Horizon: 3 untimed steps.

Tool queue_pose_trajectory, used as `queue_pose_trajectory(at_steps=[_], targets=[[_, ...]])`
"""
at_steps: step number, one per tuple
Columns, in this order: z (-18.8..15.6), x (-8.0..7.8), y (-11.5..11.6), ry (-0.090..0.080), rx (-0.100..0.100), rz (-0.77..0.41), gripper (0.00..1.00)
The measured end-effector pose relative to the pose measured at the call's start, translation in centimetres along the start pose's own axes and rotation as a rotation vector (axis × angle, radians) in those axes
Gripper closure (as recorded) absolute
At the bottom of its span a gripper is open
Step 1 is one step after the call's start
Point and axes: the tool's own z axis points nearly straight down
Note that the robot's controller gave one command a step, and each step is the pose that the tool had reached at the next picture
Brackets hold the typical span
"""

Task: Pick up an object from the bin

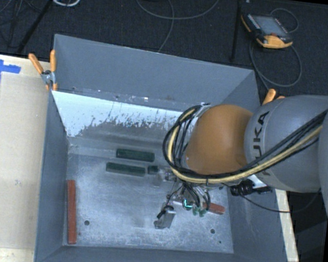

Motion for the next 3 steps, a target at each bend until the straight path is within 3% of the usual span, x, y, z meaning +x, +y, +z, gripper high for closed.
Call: queue_pose_trajectory(at_steps=[1,2,3], targets=[[6.4,-6.6,1.2,-0.009,-0.001,0.17,0.0],[6.2,-9.7,3.1,-0.01,-0.002,0.38,0.0],[5.8,-9.9,3.1,-0.016,-0.003,0.378,1.0]])
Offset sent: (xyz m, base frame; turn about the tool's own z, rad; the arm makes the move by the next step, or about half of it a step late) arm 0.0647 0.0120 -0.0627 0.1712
